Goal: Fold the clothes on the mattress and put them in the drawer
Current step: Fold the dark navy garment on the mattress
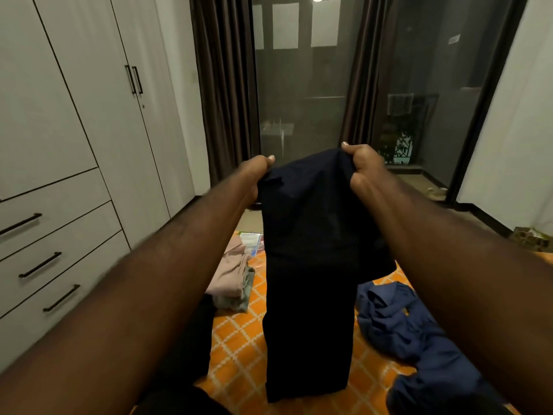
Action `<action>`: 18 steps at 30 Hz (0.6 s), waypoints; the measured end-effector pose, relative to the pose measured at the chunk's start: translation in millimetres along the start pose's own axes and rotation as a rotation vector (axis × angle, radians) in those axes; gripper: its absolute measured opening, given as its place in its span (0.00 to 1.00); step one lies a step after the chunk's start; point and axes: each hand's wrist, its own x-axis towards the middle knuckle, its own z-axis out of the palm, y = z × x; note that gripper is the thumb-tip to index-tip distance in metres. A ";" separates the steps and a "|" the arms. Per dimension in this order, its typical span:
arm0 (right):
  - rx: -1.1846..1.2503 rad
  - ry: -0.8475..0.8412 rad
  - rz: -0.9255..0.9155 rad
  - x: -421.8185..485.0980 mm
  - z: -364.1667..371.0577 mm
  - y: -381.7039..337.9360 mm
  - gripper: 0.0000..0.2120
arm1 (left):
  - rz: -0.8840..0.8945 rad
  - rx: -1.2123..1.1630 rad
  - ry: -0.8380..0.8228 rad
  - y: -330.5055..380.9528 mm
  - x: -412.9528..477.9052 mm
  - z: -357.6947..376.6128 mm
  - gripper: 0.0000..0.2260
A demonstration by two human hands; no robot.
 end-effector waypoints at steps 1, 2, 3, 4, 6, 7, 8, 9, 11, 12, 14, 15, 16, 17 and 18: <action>0.004 0.014 -0.006 1.8 -3.6 -0.4 0.34 | -0.021 0.050 -0.044 -1.4 -2.2 -0.2 0.14; 0.018 0.026 -0.024 3.3 -7.1 -1.7 0.30 | -0.024 0.094 -0.072 -1.7 -3.6 -1.8 0.12; 0.022 0.030 -0.031 -10.1 -8.2 -7.5 0.25 | -0.014 0.096 -0.108 -0.8 -5.2 -3.4 0.10; 0.014 0.008 -0.017 -29.2 -8.5 -15.7 0.21 | -0.005 0.075 -0.134 0.5 -5.0 -4.2 0.07; -0.051 -0.077 0.040 -67.9 -9.3 -33.8 0.17 | 0.054 -0.010 -0.132 5.5 -3.0 -4.5 0.06; -0.109 -0.140 0.061 -80.3 -11.0 -41.6 0.14 | 0.088 -0.069 -0.113 7.9 1.3 -3.5 0.08; -0.194 -0.205 0.075 -88.7 -14.3 -49.0 0.11 | 0.131 -0.125 -0.082 9.0 7.9 -0.3 0.08; -0.320 -0.256 0.092 -96.3 -16.9 -54.5 0.10 | 0.177 -0.189 -0.046 9.3 12.4 1.9 0.08; -0.549 -0.344 0.128 -107.8 -21.3 -57.8 0.13 | 0.256 -0.289 0.027 8.1 22.2 7.3 0.07; -0.602 -0.364 0.130 -107.5 -23.6 -55.7 0.16 | 0.288 -0.297 0.068 5.9 28.3 9.3 0.07; -0.658 -0.319 0.088 -105.3 -26.5 -47.5 0.19 | 0.349 -0.256 0.143 -2.9 36.8 11.1 0.08; -0.659 -0.291 0.046 -103.9 -27.0 -41.7 0.19 | 0.391 -0.236 0.137 -6.9 38.7 10.9 0.09; -0.635 -0.272 -0.003 -101.5 -26.4 -35.3 0.19 | 0.426 -0.218 0.088 -10.7 39.0 10.0 0.14; -0.591 -0.258 -0.048 -99.2 -24.6 -29.3 0.18 | 0.453 -0.207 -0.002 -13.5 38.8 7.3 0.23; -0.551 -0.249 -0.095 -96.9 -22.2 -25.2 0.18 | 0.459 -0.191 -0.101 -15.1 36.3 4.6 0.33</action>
